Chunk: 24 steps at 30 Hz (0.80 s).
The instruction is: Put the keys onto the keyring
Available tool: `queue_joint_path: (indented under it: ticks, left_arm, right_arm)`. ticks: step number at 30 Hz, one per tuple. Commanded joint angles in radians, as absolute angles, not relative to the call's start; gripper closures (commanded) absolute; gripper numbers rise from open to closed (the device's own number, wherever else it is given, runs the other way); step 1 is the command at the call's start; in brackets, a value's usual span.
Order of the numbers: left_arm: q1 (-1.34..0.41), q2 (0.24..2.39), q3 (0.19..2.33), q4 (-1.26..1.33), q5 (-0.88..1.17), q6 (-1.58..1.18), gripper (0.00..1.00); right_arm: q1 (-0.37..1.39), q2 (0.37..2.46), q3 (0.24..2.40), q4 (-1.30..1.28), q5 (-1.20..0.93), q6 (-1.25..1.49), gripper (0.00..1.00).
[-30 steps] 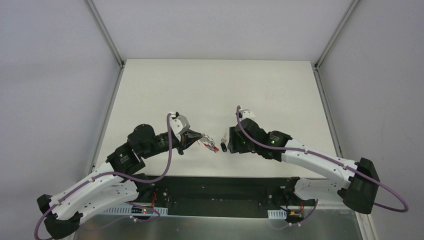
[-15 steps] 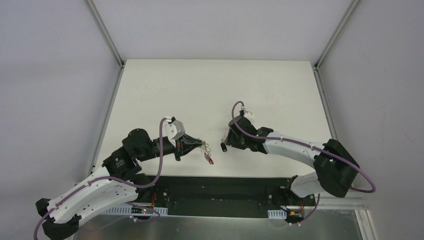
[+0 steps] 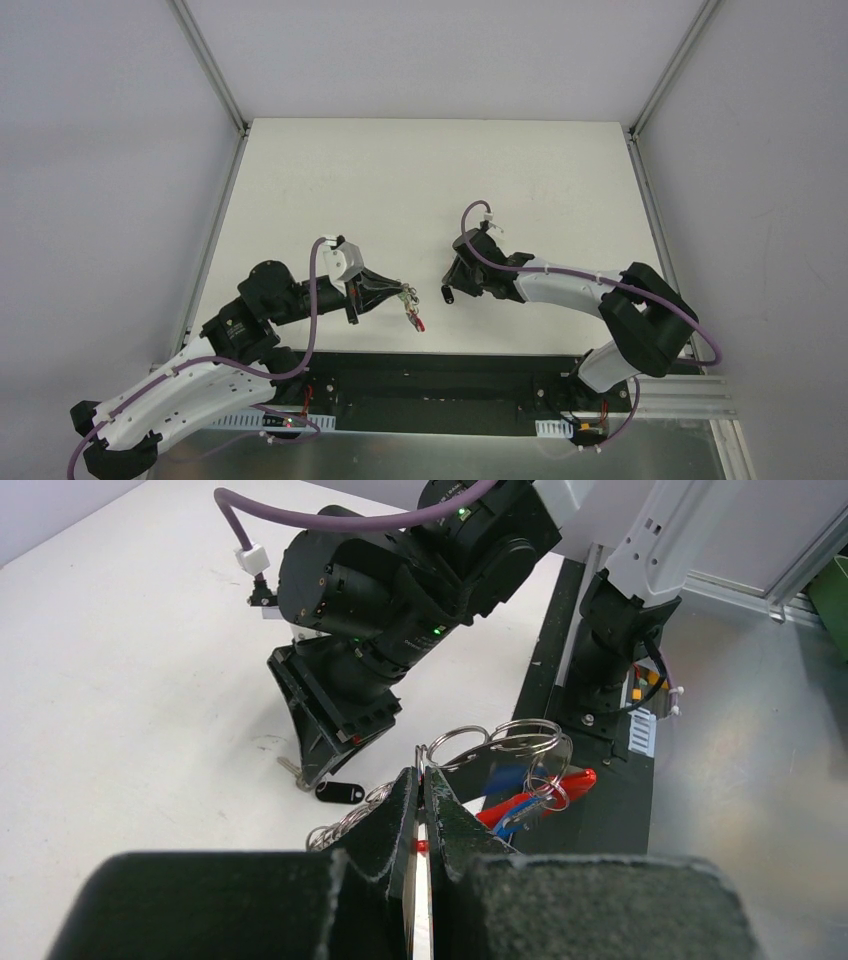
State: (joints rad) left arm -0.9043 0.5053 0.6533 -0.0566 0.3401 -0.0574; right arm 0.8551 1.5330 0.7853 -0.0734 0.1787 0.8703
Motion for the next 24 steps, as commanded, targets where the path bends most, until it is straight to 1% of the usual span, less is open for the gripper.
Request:
queue_joint_path:
  ticks: [1,5,14,24]
  left_arm:
    - [-0.914,0.494,0.653,0.032,0.372,-0.071,1.00]
    - [-0.913,0.497,0.653,0.034,0.373,-0.071,1.00]
    - [-0.913,0.501,0.654,0.034,0.373,-0.068,1.00]
    - [-0.913,0.519,0.658,0.035,0.380,-0.069,1.00]
  right_arm:
    - [0.850,1.546,0.782,-0.037,0.179,0.904,0.66]
    - [0.846,1.564,0.787,-0.034,0.175,0.905,0.69]
    - [0.836,1.563,0.765,-0.034,0.170,0.902,0.70]
    - [0.819,1.572,0.755,-0.009,0.158,0.907,0.82]
